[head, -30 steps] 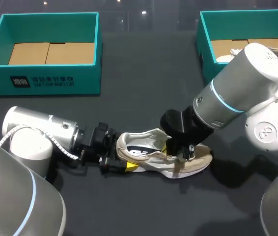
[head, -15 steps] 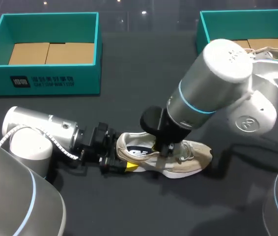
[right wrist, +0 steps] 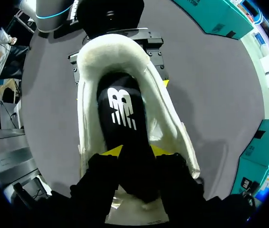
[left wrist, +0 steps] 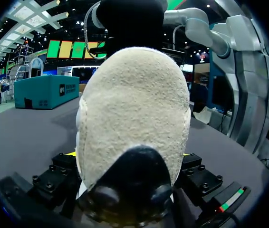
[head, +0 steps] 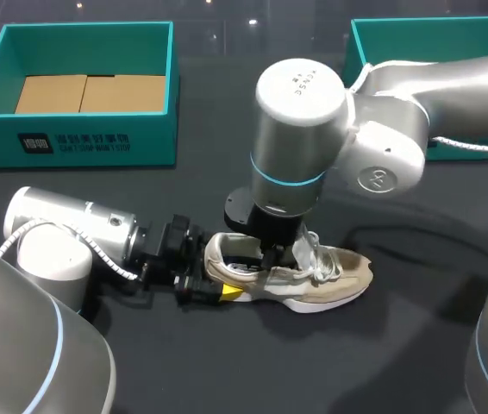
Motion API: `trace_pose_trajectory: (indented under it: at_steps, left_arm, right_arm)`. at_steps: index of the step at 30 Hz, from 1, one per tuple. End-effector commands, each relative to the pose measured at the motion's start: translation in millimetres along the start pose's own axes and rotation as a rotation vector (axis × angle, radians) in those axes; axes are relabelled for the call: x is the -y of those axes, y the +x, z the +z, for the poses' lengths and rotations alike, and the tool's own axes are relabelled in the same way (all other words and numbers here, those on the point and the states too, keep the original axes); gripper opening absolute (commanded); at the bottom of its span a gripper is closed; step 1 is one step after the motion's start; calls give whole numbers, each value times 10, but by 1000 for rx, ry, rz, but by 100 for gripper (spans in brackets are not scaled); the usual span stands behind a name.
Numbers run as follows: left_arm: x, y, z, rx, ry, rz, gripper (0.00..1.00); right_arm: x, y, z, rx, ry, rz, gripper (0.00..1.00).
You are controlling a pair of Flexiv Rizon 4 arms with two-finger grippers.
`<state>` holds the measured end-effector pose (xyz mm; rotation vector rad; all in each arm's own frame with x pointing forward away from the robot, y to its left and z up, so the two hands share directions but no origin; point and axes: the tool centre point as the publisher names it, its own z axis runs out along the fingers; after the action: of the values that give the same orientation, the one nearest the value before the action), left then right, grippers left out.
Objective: Take the shoe out of the shoebox, open the shoe tongue, remove and reinsert the insole, then place the shoe into the shoebox
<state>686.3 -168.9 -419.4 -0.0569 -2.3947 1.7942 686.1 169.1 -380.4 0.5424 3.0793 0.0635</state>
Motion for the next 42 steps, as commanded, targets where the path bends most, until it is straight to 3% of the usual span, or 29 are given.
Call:
trace_pose_trajectory:
  at_steps: [1, 9, 18, 22, 25, 27, 28, 36, 42]
  left_arm:
    - [-9, -4, -5, 1, -1, 0, 0]
    - [-9, -4, -5, 1, -1, 0, 0]
    - [-9, -4, -5, 1, -1, 0, 0]
    - [-9, -4, -5, 1, -1, 0, 0]
    - [-9, -4, -5, 1, -1, 0, 0]
    - [-9, -4, -5, 1, -1, 0, 0]
    - [-9, -4, -5, 1, -1, 0, 0]
    - [-9, -4, -5, 1, -1, 0, 0]
    - [-9, -4, -5, 1, -1, 0, 0]
  right_arm:
    - [14, -48, 139, -14, 16, 15, 36]
    - [93, -109, 286, -36, 12, 39, 46]
    - [15, 27, 497, -99, 22, -32, 44]
    - [6, 159, 558, -121, 28, -45, 38]
    - [26, 229, 575, -128, 28, -42, 27]
    - [45, 256, 587, -134, 25, -36, 16]
    - [54, 268, 590, -136, 21, -34, 0]
    - [90, 313, 484, -145, -16, -63, 0]
    - [170, 274, 256, -149, -135, -121, 0]
